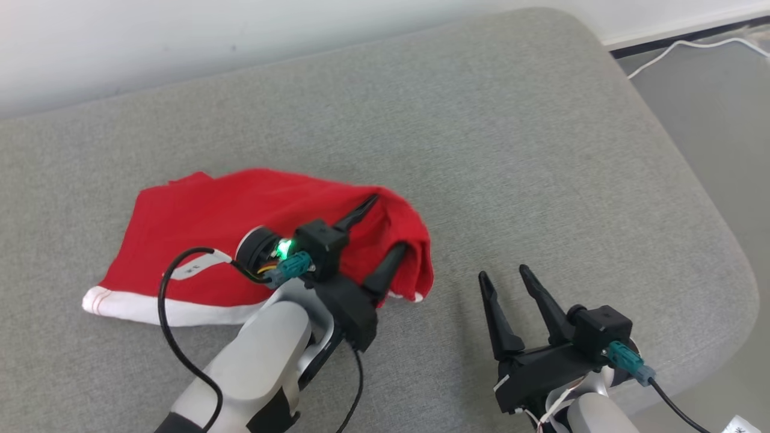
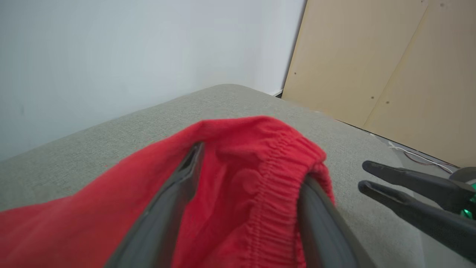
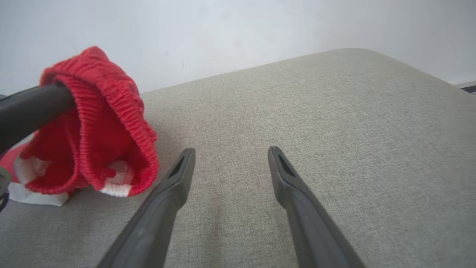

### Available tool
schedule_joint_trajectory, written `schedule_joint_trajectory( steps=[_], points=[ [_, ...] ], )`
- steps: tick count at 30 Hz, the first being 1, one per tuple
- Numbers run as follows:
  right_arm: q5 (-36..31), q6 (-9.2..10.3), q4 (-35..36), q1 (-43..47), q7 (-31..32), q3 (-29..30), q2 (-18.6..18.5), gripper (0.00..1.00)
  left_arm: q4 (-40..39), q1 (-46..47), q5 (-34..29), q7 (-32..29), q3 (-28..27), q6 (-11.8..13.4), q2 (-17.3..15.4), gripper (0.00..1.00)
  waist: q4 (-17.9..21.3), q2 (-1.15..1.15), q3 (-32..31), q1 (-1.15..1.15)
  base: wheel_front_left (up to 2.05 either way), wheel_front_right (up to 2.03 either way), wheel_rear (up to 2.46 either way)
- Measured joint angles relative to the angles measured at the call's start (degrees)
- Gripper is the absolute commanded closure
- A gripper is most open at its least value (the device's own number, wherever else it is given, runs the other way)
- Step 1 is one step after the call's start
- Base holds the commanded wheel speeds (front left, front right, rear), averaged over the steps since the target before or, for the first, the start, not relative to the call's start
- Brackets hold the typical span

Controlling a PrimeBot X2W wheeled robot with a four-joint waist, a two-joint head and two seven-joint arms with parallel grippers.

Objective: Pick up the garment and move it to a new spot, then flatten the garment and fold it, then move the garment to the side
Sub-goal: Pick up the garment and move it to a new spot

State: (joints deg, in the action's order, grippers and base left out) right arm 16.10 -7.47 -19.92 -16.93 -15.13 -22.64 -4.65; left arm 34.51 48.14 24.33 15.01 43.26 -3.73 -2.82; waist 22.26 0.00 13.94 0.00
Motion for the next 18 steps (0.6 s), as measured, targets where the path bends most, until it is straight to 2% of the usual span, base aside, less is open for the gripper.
schedule_joint_trajectory(
  steps=[6, 18],
  points=[
    [0.0, 0.0, 0.38, 0.81, 0.0, 1.13, -0.2, 0.0, 3.5, -1.65, 0.25, 0.01, 0.38, -0.1, 0.03, 0.0, -0.85, 0.0, -1.2, 0.0, 0.0, 0.0, 0.0],
    [0.0, 0.0, 0.02, 2.29, 0.0, 1.37, -1.0, 0.0, 3.52, -12.39, -1.08, 0.01, -2.82, -1.08, -0.05, 0.0, -8.41, 0.0, -5.05, 0.0, 0.0, 0.0, 0.0]
  ],
)
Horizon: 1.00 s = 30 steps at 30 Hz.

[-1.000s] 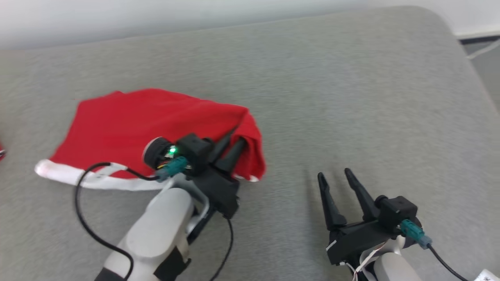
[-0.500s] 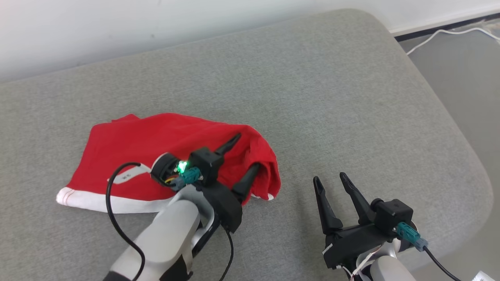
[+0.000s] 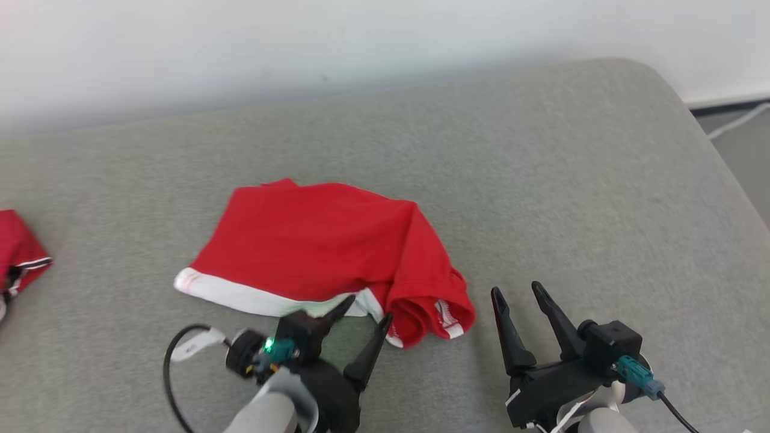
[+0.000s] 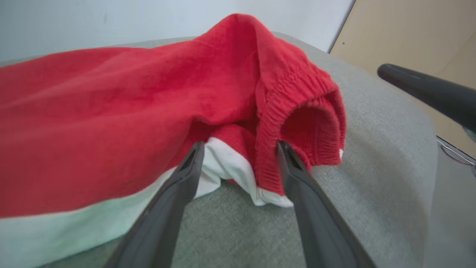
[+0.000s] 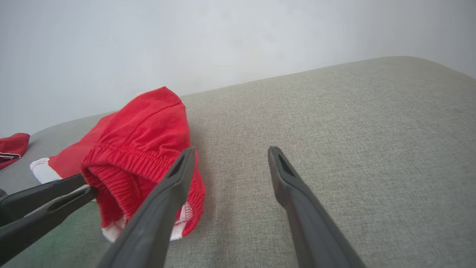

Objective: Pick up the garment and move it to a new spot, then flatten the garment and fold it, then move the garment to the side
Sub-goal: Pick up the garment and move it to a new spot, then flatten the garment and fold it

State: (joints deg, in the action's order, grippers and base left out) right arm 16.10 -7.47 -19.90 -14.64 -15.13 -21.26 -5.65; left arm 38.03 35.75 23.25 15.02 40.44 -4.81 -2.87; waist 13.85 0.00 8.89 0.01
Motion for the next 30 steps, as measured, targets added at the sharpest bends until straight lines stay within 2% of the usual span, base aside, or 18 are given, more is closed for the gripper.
schedule_joint_trajectory(
  steps=[6, 11, 20, 23, 30],
  points=[
    [0.08, 0.0, 0.76, 0.71, 0.01, -0.37, -0.42, 0.0, -3.59, -5.89, -1.8, 0.0, -5.59, 0.93, -0.19, 0.0, -3.47, 0.0, -2.72, 0.0, 0.0, 0.0, 0.0],
    [0.1, 0.0, 2.59, 1.35, 0.0, -1.42, -0.74, 0.0, -8.37, -12.11, -4.36, 0.0, -12.59, 1.87, -1.07, 0.0, -6.39, 0.0, -4.73, 0.0, 0.0, 0.0, 0.0],
    [-0.42, 0.0, -0.33, 2.53, 0.0, -0.12, -1.3, 0.0, -14.24, -20.16, -7.88, 0.0, -23.79, 1.87, -0.94, 0.0, -11.64, 0.0, -6.72, 0.0, 0.0, 0.0, 0.0],
    [-1.98, 0.0, -1.85, 2.14, -0.01, 1.65, -1.46, 0.0, -15.22, -21.64, -8.64, 0.0, -26.31, 1.57, -0.63, 0.0, -13.41, 0.0, -6.88, 0.0, 0.0, 0.0, 0.0],
    [-7.26, 0.0, -12.16, -1.96, -0.01, 5.58, -1.43, 0.0, -15.89, -22.75, -9.68, 0.0, -29.66, 0.49, -0.16, 0.0, -16.95, 0.0, -6.19, 0.0, 0.0, 0.0, 0.0]
  ],
)
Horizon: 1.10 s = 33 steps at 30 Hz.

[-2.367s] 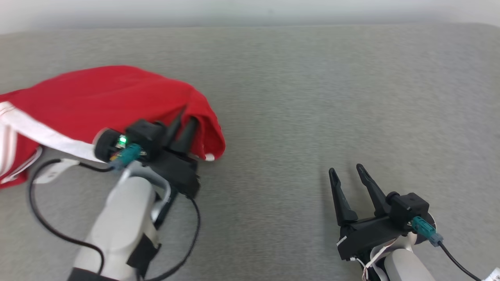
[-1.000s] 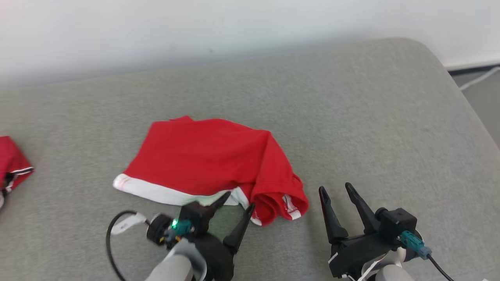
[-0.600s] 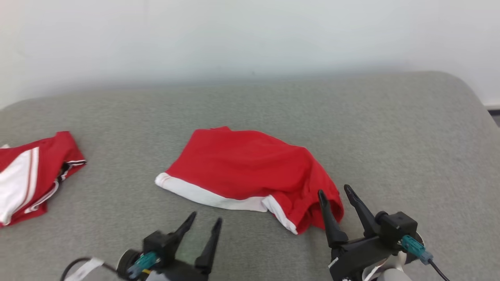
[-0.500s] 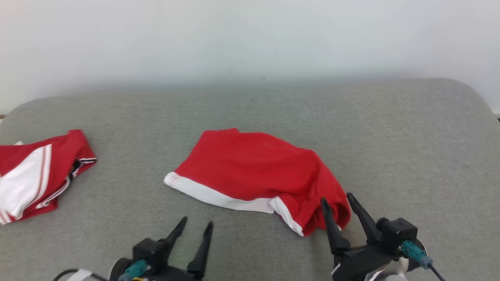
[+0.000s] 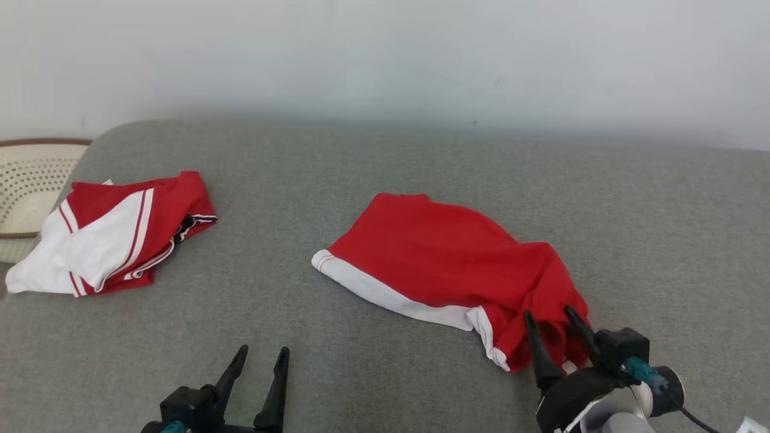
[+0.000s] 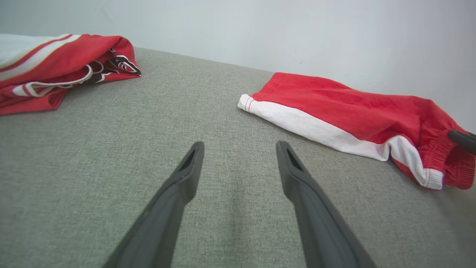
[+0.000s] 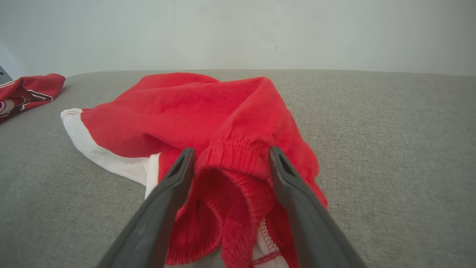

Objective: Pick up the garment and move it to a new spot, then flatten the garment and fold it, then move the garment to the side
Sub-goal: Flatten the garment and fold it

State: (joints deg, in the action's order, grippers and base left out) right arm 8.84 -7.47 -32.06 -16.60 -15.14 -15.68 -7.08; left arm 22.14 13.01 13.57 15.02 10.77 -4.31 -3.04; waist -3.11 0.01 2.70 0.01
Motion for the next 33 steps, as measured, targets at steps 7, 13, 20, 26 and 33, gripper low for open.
schedule_joint_trajectory(
  steps=[7, 13, 20, 26, 33],
  points=[
    [-1.22, 0.0, -4.09, -5.38, 0.01, 2.99, -0.85, 1.0, -1.53, -0.03, 0.49, 0.0, -0.18, -0.42, 0.13, 0.0, -1.82, -0.01, 2.09, -0.01, 0.0, 0.0, 0.0],
    [-2.53, 0.0, -5.28, -11.34, 0.01, 6.73, -6.0, 1.0, -2.02, 0.54, 1.02, 0.0, 1.34, -0.37, 0.13, 0.0, -2.99, -0.01, 4.27, -0.01, 0.0, 0.0, 0.0],
    [-5.2, -0.01, -12.85, -16.13, 0.01, 10.61, -11.12, 0.82, -1.96, 2.5, 2.0, 0.0, 3.98, -0.16, 0.13, 0.0, -5.56, -0.01, 6.64, -0.01, 0.0, 0.0, 0.0],
    [-7.37, -0.01, -16.67, -16.31, 0.0, 15.81, -13.38, 0.0, -1.97, 2.63, 2.7, 0.0, 4.59, 0.47, 0.14, 0.0, -7.69, -0.01, 7.97, -0.02, 0.0, 0.0, 0.0],
    [-7.05, -0.01, -9.87, -9.61, 0.01, 18.06, -10.33, 0.0, -2.12, 2.01, 2.82, 0.0, 2.42, 1.4, 0.14, 0.0, -6.21, -0.01, 7.2, -0.01, 0.0, 0.0, 0.0]
  ],
)
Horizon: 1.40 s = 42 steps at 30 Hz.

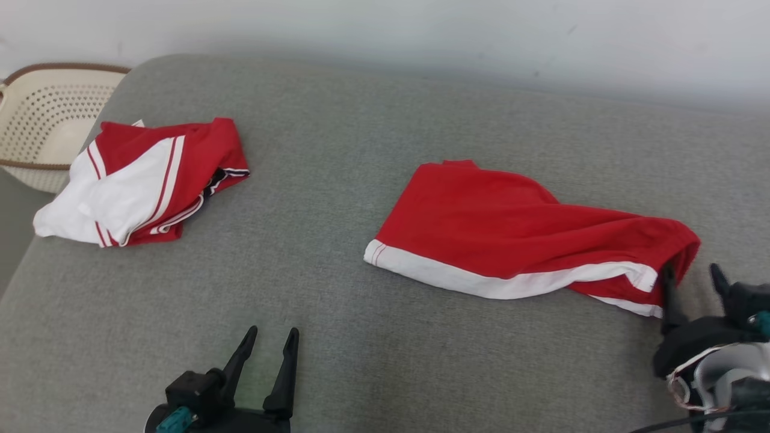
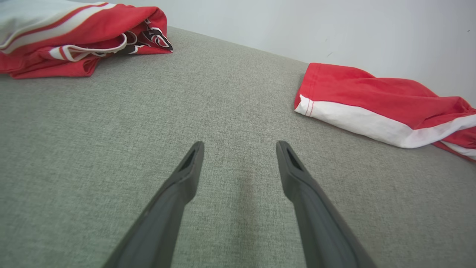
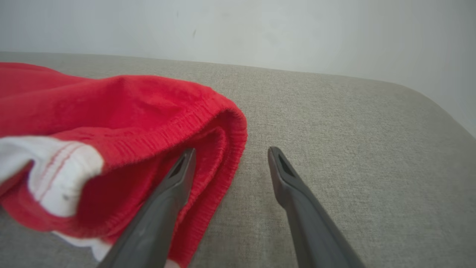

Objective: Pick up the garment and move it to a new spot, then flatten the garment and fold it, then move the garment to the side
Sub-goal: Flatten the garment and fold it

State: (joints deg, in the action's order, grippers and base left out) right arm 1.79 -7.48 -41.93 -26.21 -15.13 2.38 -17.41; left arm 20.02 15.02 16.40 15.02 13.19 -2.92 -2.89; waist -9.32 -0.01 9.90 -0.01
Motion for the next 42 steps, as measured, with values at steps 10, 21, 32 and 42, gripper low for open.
schedule_joint_trajectory(
  steps=[10, 21, 32, 42],
  points=[
    [6.6, 0.0, 13.4, 9.34, 0.0, -9.43, 4.78, 0.0, -1.11, -1.58, -0.35, 0.0, -1.13, -0.08, 0.02, 0.0, 5.59, 0.01, -3.18, 0.01, 0.0, 0.0, 0.0],
    [9.71, 0.0, 9.09, 6.07, 0.0, -18.57, 2.21, 0.0, -0.76, -1.87, -0.37, 0.0, -0.23, -0.59, 0.02, 0.0, 5.45, 0.0, -3.67, 0.01, 0.0, 0.0, 0.0],
    [11.59, 0.0, 4.12, 4.46, -0.01, -26.84, -1.49, 1.0, -0.97, -2.21, -0.29, 0.0, -1.14, -0.54, 0.0, 0.0, 2.4, 0.0, -2.99, 0.01, 0.0, 0.0, 0.0],
    [14.86, 0.0, 4.2, 8.08, -0.01, -33.79, -6.54, 0.73, -0.51, -2.86, 0.2, 0.0, -0.35, -0.6, 0.02, 0.0, 5.07, 0.0, -3.85, 0.01, 0.0, 0.0, 0.0]
  ],
)
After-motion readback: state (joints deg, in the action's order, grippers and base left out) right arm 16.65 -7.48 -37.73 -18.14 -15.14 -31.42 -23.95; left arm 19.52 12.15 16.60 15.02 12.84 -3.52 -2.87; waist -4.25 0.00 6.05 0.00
